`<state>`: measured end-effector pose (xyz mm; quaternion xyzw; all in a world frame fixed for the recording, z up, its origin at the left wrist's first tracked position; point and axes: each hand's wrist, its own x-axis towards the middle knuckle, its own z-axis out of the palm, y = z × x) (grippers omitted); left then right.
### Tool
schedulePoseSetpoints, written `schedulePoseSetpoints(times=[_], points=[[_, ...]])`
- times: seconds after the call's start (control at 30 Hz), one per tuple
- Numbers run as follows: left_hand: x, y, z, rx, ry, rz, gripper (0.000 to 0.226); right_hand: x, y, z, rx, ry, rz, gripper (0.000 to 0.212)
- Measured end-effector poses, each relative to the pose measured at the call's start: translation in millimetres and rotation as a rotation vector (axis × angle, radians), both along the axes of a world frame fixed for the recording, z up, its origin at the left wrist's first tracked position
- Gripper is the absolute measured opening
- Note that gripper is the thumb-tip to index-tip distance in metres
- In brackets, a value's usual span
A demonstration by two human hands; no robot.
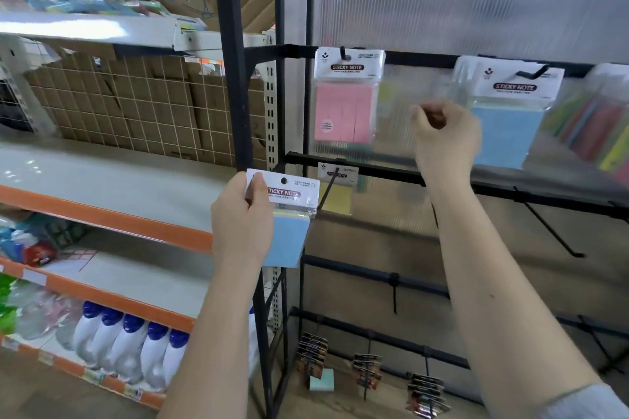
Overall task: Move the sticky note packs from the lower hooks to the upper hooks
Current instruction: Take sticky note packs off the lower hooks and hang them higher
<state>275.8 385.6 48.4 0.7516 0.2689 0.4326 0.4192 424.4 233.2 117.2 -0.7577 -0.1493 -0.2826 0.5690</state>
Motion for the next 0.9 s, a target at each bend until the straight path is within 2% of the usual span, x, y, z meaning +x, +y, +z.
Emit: schedulePoseSetpoints(times=[0.23,0.43,0.53,0.73,0.9], points=[[3,-28,6,0.013,0.029,-0.113,0.032,-16,-63,-61,0.001,0.207,-0.046,0.023],[25,-53,18,0.071,-0.014,-0.205,0.032,-13,-111,-93,-0.107,0.278,-0.105,0.029],[40,-74,26,0.077,-0.072,-0.258,0.028,-9,-137,-98,-0.176,0.301,-0.131,0.029],[74,-118,48,0.132,-0.201,-0.333,0.036,1,-188,-96,-0.273,0.321,-0.145,0.025],[102,-155,76,0.189,-0.310,-0.457,0.032,10,-214,-97,-0.282,0.380,-0.083,0.020]])
